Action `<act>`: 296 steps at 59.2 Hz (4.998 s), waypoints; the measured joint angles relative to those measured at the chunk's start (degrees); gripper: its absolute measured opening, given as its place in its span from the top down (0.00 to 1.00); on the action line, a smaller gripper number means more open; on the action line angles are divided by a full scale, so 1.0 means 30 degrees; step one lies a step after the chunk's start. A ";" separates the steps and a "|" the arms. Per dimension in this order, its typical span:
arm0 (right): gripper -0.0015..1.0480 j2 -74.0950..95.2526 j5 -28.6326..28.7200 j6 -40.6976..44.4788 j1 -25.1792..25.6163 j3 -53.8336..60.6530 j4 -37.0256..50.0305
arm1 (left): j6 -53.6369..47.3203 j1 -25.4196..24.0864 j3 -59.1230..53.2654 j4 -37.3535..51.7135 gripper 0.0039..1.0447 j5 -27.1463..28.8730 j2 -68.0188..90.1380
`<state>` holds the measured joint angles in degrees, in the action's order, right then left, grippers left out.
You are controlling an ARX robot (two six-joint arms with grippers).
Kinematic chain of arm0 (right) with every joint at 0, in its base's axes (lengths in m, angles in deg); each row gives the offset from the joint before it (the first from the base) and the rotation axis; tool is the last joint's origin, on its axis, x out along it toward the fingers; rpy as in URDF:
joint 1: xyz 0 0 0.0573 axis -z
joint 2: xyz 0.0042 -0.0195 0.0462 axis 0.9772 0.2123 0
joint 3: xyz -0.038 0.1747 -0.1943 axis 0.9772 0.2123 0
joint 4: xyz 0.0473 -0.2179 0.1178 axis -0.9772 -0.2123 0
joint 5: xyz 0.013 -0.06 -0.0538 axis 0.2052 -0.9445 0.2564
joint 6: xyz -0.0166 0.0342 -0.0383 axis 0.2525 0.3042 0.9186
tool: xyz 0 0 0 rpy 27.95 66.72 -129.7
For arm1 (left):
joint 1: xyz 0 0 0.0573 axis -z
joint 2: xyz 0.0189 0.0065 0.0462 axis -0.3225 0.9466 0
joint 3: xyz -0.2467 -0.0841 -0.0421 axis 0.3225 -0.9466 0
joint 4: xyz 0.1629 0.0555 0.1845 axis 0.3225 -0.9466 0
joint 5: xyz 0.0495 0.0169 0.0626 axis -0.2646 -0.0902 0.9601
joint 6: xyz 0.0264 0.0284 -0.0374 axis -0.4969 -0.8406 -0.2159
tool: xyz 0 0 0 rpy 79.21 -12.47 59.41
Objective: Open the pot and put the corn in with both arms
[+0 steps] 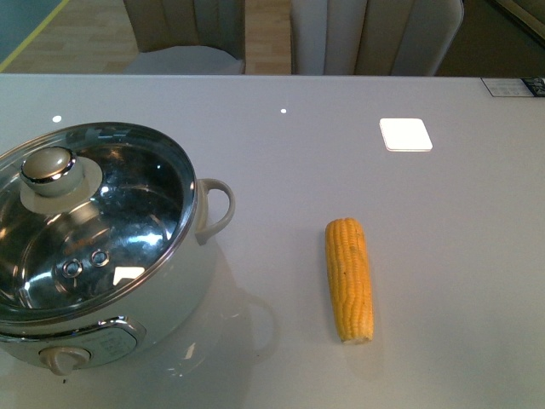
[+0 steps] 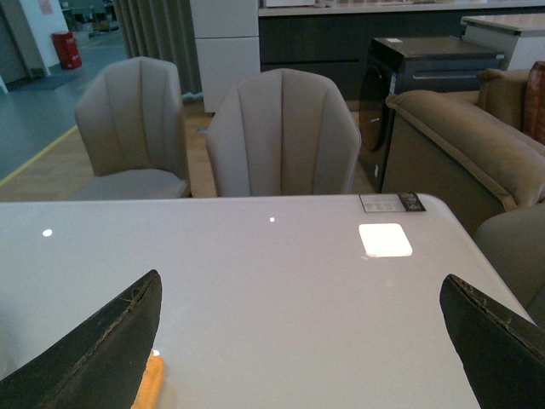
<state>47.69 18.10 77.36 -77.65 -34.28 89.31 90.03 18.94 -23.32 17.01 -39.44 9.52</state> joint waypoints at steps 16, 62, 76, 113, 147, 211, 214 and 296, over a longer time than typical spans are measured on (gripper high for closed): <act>0.08 0.0000 0.0000 0.0000 0.0000 0.0000 0.0000 | 0.0000 0.0000 0.0000 0.0000 0.07 0.0000 0.0000; 0.08 -0.0015 0.0007 0.0000 0.0000 0.0000 0.0000 | 0.2382 0.2616 0.5479 -0.2302 0.07 0.6098 1.1846; 0.08 -0.0015 0.0000 0.0000 0.0000 0.0000 0.0000 | 0.3752 0.3643 0.5595 0.8531 0.07 0.2951 2.1733; 0.08 -0.0015 0.0000 0.0000 0.0000 0.0000 0.0000 | 0.1173 0.2484 0.7300 1.9161 0.07 0.0831 3.5882; 0.08 -0.0015 0.0000 0.0000 0.0000 0.0000 0.0000 | -0.0452 0.3810 0.7665 2.0232 0.48 0.2142 3.6902; 0.08 -0.0015 0.0000 0.0000 0.0000 0.0000 0.0000 | -0.1494 -0.1763 0.9974 1.5788 0.58 0.0889 3.0541; 0.08 -0.0015 0.0000 0.0000 0.0000 0.0000 0.0000 | -0.1552 -0.3628 0.9945 1.6262 0.58 0.0452 3.0855; 0.08 -0.0015 0.0000 0.0000 0.0000 0.0000 0.0000 | -0.1071 -1.0324 1.5912 2.6505 0.58 0.0219 5.0271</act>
<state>47.65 18.10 77.36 -77.65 -34.28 89.31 86.82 -12.04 24.41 96.52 -38.78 160.33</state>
